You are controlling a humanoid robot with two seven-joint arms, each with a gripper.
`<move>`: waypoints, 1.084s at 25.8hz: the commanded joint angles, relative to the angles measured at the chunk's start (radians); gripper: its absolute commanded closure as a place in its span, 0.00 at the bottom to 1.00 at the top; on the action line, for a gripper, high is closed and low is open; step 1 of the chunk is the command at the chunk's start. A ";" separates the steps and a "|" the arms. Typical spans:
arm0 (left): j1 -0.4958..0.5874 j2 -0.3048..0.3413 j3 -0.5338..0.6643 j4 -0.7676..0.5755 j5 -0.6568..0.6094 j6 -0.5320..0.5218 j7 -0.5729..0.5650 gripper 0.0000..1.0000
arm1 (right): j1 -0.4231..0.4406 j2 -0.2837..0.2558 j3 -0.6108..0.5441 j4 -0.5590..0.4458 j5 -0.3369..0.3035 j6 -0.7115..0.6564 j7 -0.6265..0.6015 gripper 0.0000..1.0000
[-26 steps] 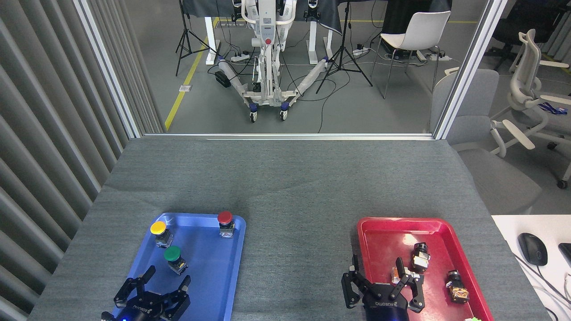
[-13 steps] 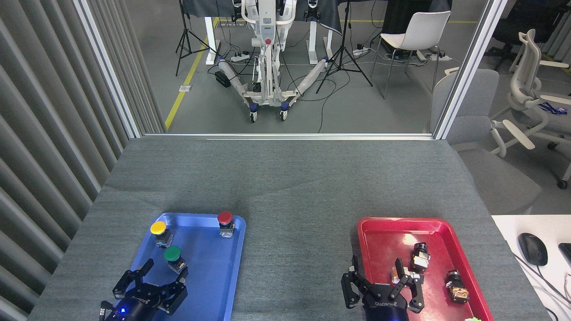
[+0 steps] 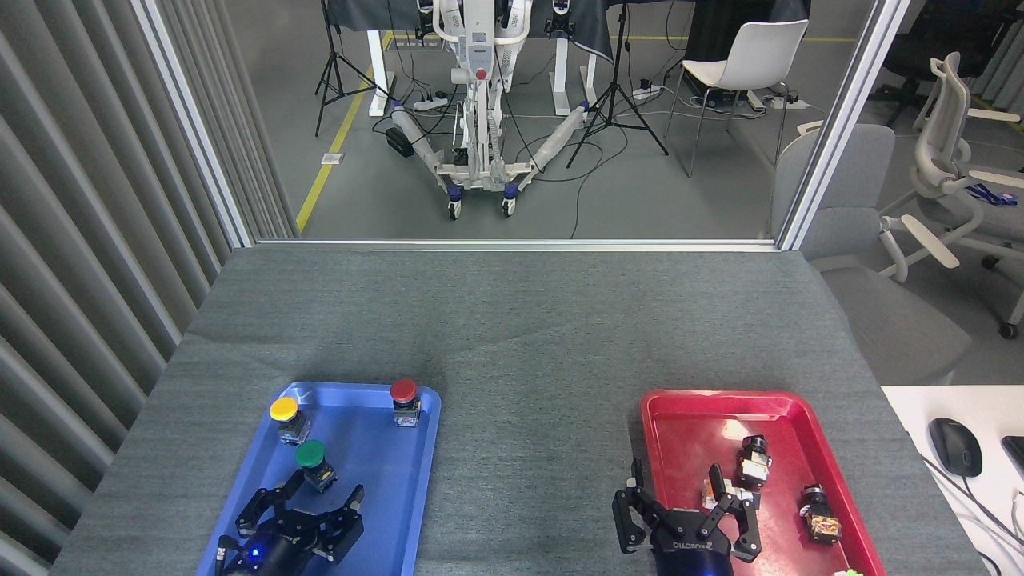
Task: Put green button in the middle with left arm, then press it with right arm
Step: 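Move the left gripper to the green button and close on it, then lift the green button with the left gripper and carry it off the blue tray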
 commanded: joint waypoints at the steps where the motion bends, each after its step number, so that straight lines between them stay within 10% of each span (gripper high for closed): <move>1: -0.005 -0.012 -0.002 0.013 0.002 0.039 0.002 0.01 | 0.000 0.000 -0.001 -0.001 0.000 0.000 0.000 0.00; 15: -0.058 -0.013 0.003 0.072 0.010 0.079 0.004 0.02 | 0.000 -0.002 -0.010 -0.001 -0.003 0.000 0.001 0.00; 28: -0.055 0.005 0.000 0.102 0.019 0.157 0.039 0.76 | 0.000 0.000 -0.010 -0.001 -0.003 0.000 0.001 0.00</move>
